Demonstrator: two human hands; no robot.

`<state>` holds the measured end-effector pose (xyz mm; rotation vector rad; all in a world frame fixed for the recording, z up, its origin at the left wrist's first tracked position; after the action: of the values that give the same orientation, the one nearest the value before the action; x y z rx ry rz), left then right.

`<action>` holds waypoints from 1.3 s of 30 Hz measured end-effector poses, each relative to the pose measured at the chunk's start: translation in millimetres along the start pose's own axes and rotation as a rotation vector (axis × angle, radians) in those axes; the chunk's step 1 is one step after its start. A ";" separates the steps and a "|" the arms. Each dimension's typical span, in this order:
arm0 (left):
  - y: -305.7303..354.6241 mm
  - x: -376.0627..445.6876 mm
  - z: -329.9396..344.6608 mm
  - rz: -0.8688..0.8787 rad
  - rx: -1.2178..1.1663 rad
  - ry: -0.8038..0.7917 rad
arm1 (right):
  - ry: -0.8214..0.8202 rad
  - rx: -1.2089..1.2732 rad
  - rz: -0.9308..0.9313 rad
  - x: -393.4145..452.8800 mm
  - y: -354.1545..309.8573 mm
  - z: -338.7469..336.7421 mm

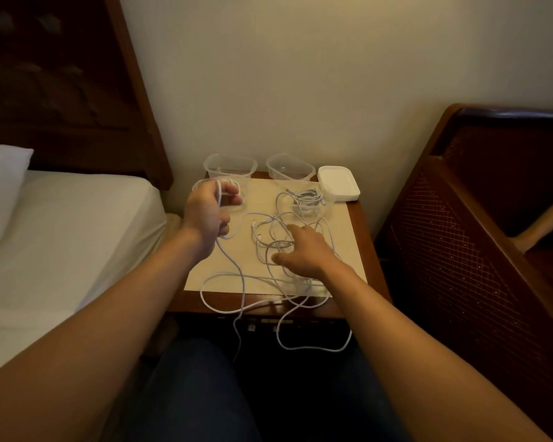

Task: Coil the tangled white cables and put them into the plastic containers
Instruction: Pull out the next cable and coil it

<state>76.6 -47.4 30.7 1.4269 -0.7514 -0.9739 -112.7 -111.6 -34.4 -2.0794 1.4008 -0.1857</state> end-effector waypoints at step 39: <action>-15.7 46.2 9.1 0.430 0.454 0.115 | -0.073 -0.178 -0.139 -29.9 49.0 77.2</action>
<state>87.3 -90.9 9.5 1.5967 -1.1850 -0.3969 -130.5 -65.8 -117.2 -2.3074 1.2695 -0.0417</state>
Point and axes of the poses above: each hand's wrist, its own x-axis towards the middle knuckle, its own z-axis out of the palm, y = z × x, the point moved 6 cm from there along x, towards the middle knuckle, and after that the axes turned 7 degrees about x, right-handed, at the moved point
